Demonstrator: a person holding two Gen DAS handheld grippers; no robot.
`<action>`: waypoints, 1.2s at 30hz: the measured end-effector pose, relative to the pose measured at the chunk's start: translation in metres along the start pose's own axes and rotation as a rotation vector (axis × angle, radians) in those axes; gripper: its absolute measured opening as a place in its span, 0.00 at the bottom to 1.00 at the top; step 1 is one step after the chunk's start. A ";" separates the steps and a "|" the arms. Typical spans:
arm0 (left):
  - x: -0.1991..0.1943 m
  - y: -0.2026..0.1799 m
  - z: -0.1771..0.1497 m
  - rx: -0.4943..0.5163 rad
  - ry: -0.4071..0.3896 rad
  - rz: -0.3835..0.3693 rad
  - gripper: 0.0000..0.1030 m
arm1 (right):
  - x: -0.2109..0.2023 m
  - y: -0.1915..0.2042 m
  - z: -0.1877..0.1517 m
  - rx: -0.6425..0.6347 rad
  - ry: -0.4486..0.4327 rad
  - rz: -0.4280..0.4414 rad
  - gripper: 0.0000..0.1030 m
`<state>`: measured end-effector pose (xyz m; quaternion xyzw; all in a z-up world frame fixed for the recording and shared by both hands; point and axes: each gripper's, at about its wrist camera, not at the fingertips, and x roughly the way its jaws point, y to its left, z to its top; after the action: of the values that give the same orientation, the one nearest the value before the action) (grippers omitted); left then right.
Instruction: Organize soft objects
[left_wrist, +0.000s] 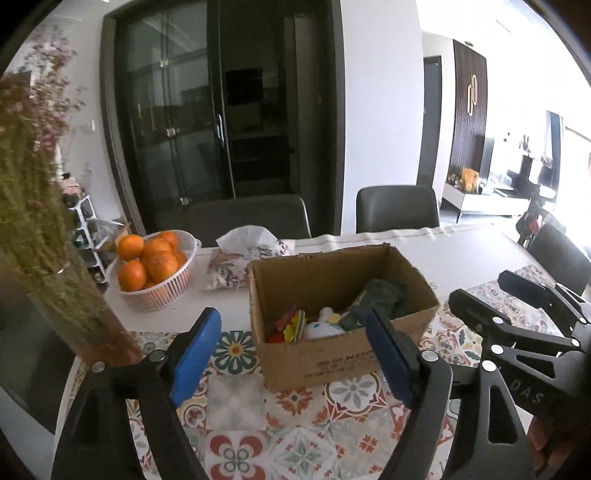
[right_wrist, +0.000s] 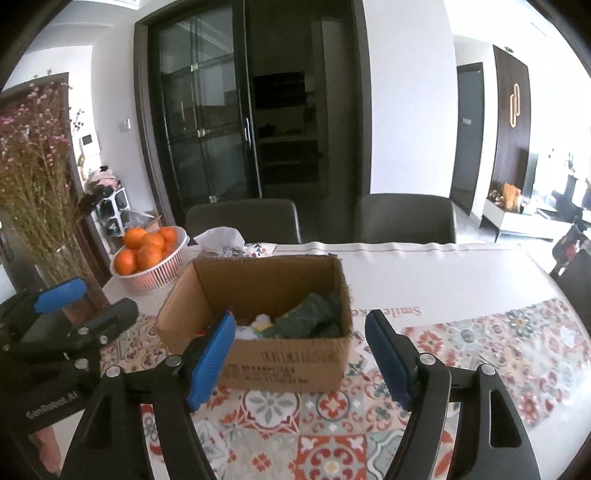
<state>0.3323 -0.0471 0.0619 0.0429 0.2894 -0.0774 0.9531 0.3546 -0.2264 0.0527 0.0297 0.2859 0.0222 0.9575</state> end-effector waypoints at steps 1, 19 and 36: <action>-0.008 0.000 -0.003 -0.005 -0.009 0.004 0.82 | -0.009 0.000 -0.002 0.000 -0.007 -0.007 0.72; -0.125 -0.009 -0.068 -0.004 -0.126 0.062 1.00 | -0.125 0.005 -0.064 0.009 -0.091 -0.070 0.90; -0.187 -0.015 -0.133 -0.018 -0.144 0.046 1.00 | -0.210 0.017 -0.134 -0.003 -0.137 -0.118 0.90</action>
<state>0.1036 -0.0220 0.0559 0.0354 0.2199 -0.0559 0.9733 0.1052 -0.2158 0.0563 0.0129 0.2210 -0.0359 0.9745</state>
